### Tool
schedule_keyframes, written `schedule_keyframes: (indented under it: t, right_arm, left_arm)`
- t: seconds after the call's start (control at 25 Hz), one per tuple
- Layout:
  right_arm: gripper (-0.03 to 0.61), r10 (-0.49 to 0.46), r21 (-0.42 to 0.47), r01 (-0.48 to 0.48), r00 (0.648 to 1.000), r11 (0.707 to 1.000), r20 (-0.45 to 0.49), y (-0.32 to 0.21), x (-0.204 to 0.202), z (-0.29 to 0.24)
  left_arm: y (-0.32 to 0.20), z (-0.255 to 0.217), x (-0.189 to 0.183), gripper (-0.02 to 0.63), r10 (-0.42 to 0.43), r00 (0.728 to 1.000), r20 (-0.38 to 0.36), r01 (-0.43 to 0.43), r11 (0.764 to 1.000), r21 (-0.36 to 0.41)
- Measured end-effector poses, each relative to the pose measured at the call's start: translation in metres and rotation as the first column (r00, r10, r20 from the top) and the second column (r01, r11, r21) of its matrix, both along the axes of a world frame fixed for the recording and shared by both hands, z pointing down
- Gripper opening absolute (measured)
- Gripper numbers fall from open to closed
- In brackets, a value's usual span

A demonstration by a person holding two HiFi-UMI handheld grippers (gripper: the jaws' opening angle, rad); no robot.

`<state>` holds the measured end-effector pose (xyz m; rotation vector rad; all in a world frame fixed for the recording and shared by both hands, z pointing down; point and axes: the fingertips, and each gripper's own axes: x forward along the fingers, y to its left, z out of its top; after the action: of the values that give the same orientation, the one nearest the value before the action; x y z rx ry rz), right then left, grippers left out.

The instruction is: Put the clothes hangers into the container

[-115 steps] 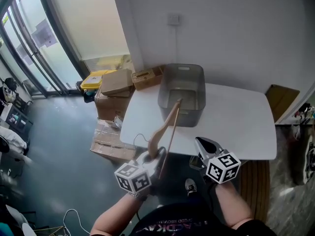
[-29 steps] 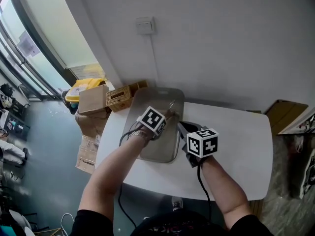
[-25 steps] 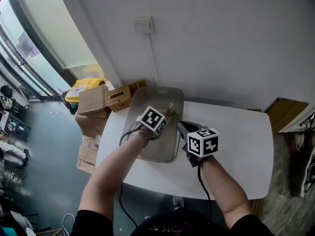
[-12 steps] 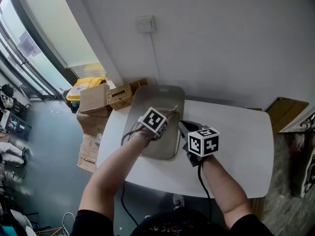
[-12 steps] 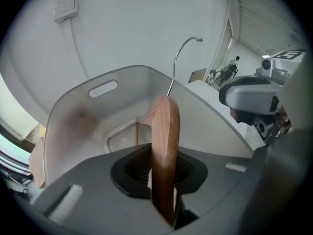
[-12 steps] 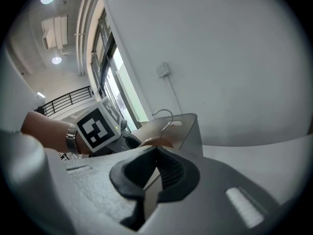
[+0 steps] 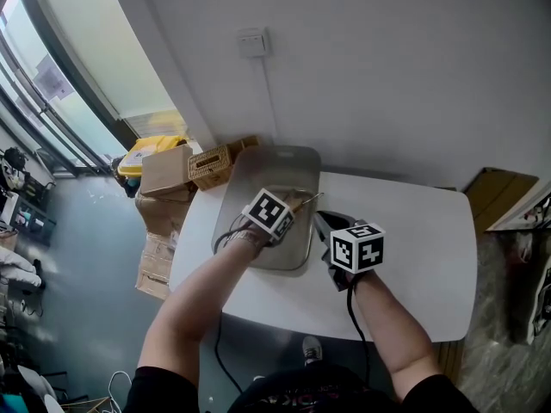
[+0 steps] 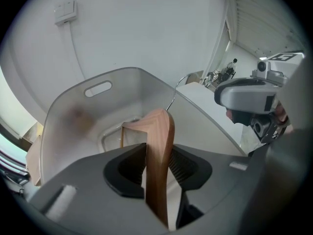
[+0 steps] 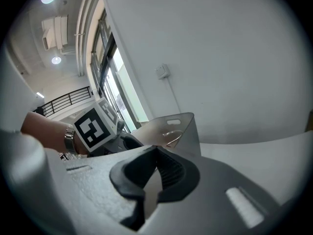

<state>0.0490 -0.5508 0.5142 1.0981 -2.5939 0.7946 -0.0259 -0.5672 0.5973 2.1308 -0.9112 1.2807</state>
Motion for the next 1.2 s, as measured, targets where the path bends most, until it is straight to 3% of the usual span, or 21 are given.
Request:
schedule_keyframes:
  t: [0.36,0.8,0.96,1.08,1.2]
  right_arm:
    - [0.000,-0.007,0.010,0.006,1.000,1.000,0.003,0.019,0.002,-0.008]
    - [0.000,-0.030,0.031,0.030,0.999,0.999,0.013,0.045,-0.014,-0.021]
    - [0.000,-0.043,0.044,0.042,0.999,0.998,0.012,0.061,-0.022,-0.025]
    - [0.000,-0.044,0.056,0.043,0.999,0.998,0.013,0.072,-0.029,-0.029]
    - [0.000,-0.032,0.061,0.031,0.999,0.998,0.019,0.090,-0.036,-0.037]
  left_arm:
    - [0.013,-0.019,-0.005,0.153,-0.051,0.998,-0.027,0.052,0.998,0.047]
    - [0.039,-0.067,-0.039,0.152,-0.164,0.973,-0.161,0.183,0.977,0.111]
    - [0.057,-0.091,-0.053,0.118,-0.195,0.948,-0.251,0.235,0.962,0.138]
    - [0.074,-0.114,-0.069,0.018,-0.209,0.922,-0.326,0.277,0.945,0.176]
    - [0.100,-0.136,-0.087,0.006,-0.210,0.898,-0.387,0.310,0.926,0.216]
